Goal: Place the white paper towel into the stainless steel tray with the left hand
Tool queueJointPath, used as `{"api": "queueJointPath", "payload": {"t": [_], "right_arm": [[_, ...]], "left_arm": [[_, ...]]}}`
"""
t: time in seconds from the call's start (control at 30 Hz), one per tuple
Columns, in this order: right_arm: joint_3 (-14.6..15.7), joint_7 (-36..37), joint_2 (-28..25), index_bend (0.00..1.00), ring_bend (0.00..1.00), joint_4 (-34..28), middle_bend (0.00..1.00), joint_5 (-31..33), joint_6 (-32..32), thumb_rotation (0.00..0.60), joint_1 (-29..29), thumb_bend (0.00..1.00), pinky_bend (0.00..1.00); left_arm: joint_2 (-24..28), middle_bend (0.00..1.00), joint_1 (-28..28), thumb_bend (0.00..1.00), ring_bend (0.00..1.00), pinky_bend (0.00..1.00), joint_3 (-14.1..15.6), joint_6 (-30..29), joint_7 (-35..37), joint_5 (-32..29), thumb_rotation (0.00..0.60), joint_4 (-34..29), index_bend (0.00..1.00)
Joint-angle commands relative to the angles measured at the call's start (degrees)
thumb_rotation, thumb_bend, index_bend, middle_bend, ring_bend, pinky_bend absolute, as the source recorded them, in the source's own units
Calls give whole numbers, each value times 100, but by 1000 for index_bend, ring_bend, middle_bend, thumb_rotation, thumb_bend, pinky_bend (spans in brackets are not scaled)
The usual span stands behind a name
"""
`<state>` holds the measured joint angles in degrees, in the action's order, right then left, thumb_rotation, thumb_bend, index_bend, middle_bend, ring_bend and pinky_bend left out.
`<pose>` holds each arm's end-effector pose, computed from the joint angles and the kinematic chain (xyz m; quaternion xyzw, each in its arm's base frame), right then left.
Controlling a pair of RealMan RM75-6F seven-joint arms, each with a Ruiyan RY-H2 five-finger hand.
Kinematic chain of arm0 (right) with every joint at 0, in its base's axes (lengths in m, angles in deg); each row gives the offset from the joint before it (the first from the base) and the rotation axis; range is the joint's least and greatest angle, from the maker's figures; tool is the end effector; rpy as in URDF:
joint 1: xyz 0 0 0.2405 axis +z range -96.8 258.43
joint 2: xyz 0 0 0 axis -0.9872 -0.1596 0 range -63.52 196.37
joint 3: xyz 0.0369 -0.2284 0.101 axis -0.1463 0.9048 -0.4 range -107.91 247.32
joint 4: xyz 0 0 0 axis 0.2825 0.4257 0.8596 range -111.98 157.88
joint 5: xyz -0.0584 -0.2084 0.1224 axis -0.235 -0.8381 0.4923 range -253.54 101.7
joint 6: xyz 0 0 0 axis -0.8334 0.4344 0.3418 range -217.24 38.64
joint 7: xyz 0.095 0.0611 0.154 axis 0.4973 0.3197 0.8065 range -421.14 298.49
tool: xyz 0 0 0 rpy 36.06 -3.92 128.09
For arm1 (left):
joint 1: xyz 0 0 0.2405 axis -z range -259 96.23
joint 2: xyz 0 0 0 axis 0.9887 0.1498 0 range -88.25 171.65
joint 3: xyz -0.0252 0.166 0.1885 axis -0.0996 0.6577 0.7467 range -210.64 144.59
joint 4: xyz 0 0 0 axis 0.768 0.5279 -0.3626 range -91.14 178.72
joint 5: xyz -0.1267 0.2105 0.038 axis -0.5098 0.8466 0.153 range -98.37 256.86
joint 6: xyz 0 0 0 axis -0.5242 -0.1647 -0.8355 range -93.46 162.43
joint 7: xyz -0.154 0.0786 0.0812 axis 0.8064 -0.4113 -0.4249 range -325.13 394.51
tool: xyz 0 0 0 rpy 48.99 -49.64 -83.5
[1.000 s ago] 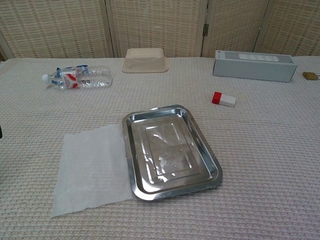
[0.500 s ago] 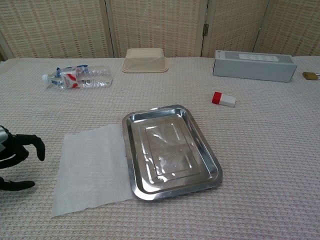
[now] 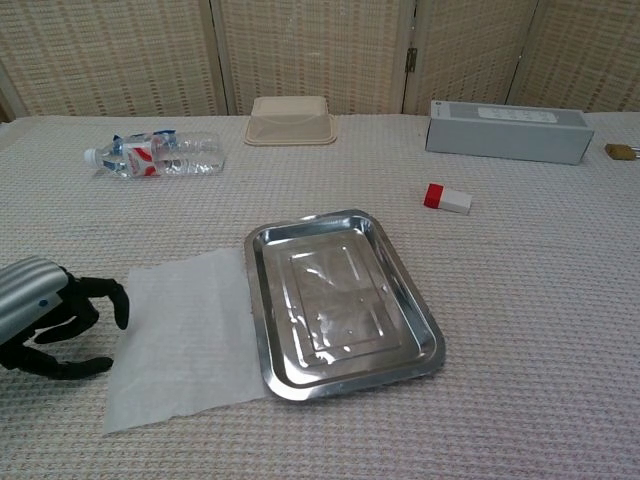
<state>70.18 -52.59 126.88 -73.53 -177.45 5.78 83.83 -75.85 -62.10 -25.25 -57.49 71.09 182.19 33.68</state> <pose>-0.2661 -0.1988 0.1356 0.6107 -0.3590 0.5061 0.4920 -0.2997 0.2880 -0.0797 -0.7400 -0.2967 -0.4920 0.3496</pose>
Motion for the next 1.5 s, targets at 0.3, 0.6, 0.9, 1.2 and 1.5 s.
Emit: {"api": "queueJointPath", "payload": {"t": [0.3,0.6,0.9,1.2,1.5], "right_arm": [[-34,230,-109,0,0,10,0,48,133,600,-55,351,0],[-39,234,-113,0,0,16,0,50,132,600,-63,350,0],[-14,210,-112,0,0,10,0,-11,135,600,-73,350,0],[14,170,-94,0,0,13,0,-61,63,600,-44,351,0],[51,241,-121,0,0,36,0,-109,-11,600,-1,350,0]], "left_arm": [[-325,1000,299,233,1000,1000,25,118,180,-119,600,199,559],[-370,1000,287,493,1000,1000,36,32,267,-207,600,265,640],[-271,1000,322,580,1000,1000,-10,-351,131,-310,600,263,639],[9,1000,525,585,1000,1000,-282,-1027,-140,-567,600,201,644],[184,1000,983,590,1000,1000,-642,-1506,-391,-850,600,-97,646]]}}
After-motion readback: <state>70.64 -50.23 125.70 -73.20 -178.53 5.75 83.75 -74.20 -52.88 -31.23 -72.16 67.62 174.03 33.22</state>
